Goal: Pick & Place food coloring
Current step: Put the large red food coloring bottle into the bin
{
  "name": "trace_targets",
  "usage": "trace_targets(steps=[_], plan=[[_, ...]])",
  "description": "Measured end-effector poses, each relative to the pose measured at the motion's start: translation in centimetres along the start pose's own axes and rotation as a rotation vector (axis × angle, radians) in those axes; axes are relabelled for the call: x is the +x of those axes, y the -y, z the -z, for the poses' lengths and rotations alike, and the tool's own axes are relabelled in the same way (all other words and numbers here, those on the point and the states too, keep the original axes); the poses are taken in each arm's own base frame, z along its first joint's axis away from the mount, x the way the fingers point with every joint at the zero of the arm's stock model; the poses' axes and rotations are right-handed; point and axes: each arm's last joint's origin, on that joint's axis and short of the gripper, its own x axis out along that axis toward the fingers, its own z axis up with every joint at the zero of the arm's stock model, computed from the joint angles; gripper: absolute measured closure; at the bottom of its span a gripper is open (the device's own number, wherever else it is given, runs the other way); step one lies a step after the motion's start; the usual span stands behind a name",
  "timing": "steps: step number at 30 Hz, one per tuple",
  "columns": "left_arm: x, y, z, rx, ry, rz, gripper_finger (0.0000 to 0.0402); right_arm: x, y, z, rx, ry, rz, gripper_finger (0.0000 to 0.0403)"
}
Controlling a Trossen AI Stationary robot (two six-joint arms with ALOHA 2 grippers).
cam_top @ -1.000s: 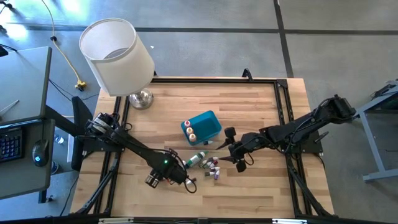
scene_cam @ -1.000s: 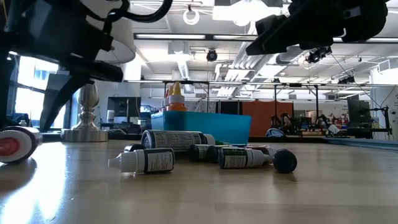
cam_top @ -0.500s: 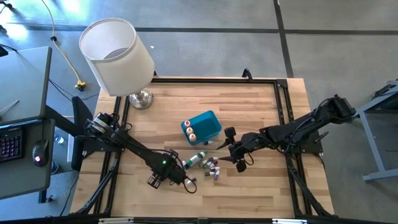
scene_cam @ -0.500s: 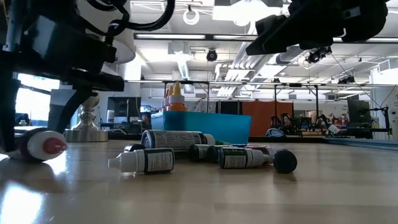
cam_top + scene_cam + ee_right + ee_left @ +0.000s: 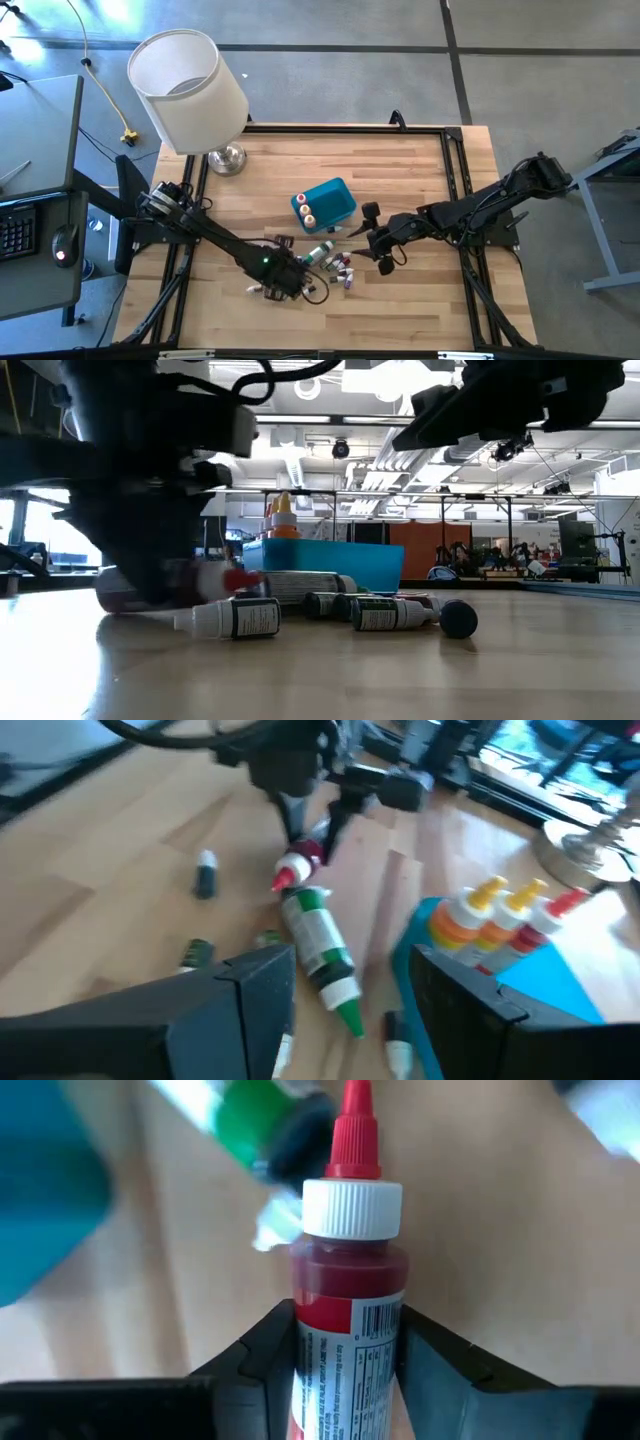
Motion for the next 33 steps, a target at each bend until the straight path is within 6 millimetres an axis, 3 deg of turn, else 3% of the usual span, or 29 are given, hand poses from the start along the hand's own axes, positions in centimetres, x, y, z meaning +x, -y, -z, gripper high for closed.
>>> trace_targets(steps=[4,9,20,28,33], plan=[[-0.1,-0.2,-0.4,-0.138,0.067,-0.091,0.0273,0.0,0.1,0.0,0.000,-0.011,0.048,0.0210],[-1.3,-0.4,-1.4,-0.152,0.120,-0.103,0.0274,0.0,0.1,0.0,0.001,-0.008,0.043,0.0210],[-5.7,-1.5,-5.5,-0.184,0.417,-0.334,0.0275,-0.1,0.2,-1.1,0.058,0.120,-0.010,0.0210],[-6.4,-1.9,-7.4,-0.211,0.565,-0.340,0.0275,-0.2,0.2,-1.6,0.033,0.171,-0.012,0.0210],[-5.8,-3.9,-8.0,-0.261,0.563,-0.326,0.0275,-0.2,0.1,-1.8,0.030,0.203,-0.059,0.0210]])
